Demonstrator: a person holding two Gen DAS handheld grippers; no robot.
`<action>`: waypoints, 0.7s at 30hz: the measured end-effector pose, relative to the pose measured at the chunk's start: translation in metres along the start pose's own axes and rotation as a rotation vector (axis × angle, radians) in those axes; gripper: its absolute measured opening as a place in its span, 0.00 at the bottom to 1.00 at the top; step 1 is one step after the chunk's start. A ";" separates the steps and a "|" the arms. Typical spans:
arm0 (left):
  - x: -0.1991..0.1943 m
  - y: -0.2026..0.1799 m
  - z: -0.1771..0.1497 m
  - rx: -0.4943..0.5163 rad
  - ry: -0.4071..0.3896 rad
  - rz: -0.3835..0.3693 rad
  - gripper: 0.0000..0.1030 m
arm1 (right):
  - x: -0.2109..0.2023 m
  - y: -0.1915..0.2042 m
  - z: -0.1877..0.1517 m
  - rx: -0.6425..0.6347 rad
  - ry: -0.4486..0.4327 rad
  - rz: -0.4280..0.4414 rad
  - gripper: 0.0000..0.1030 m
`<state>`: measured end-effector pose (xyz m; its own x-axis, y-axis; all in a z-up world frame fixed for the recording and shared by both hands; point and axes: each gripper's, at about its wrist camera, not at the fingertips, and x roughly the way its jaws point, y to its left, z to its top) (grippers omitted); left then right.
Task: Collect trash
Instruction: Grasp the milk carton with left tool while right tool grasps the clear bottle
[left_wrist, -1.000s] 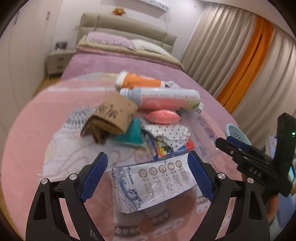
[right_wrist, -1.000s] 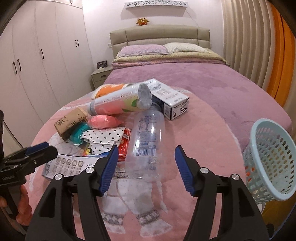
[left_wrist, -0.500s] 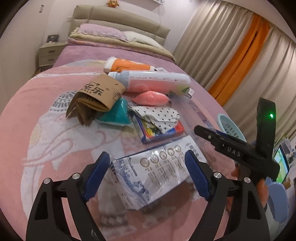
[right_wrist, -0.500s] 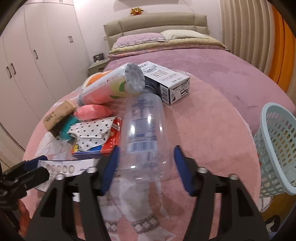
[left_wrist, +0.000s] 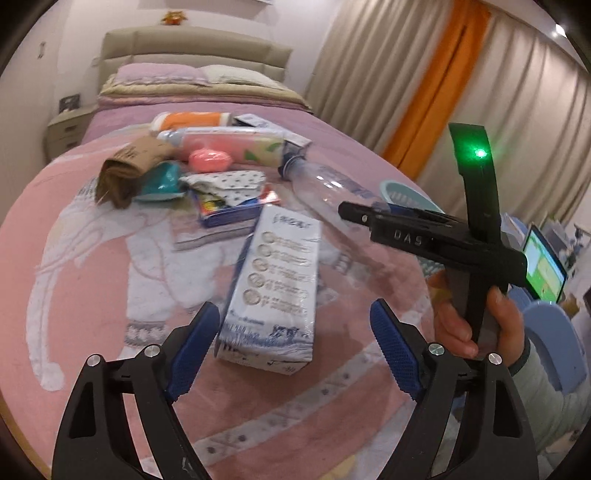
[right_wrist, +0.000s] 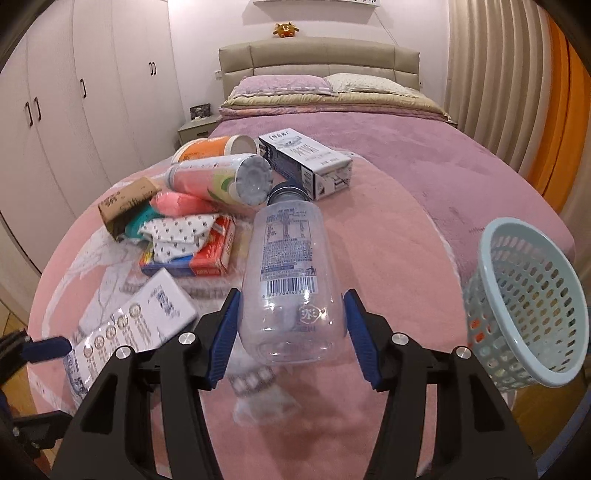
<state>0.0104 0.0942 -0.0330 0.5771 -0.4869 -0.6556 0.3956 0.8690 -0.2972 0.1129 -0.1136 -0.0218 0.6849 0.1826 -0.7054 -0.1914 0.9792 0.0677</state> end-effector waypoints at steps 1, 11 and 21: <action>-0.001 -0.003 0.001 0.011 -0.003 0.007 0.79 | -0.003 -0.002 -0.003 0.000 0.006 0.005 0.51; 0.041 -0.004 0.022 0.006 0.119 0.191 0.80 | -0.020 -0.012 -0.027 -0.012 0.064 0.035 0.52; 0.074 -0.003 0.027 -0.011 0.181 0.225 0.63 | -0.013 -0.023 -0.011 0.076 0.084 0.056 0.66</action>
<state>0.0712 0.0532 -0.0616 0.5121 -0.2594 -0.8188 0.2640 0.9547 -0.1373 0.1005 -0.1395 -0.0217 0.6127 0.2326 -0.7553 -0.1719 0.9721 0.1599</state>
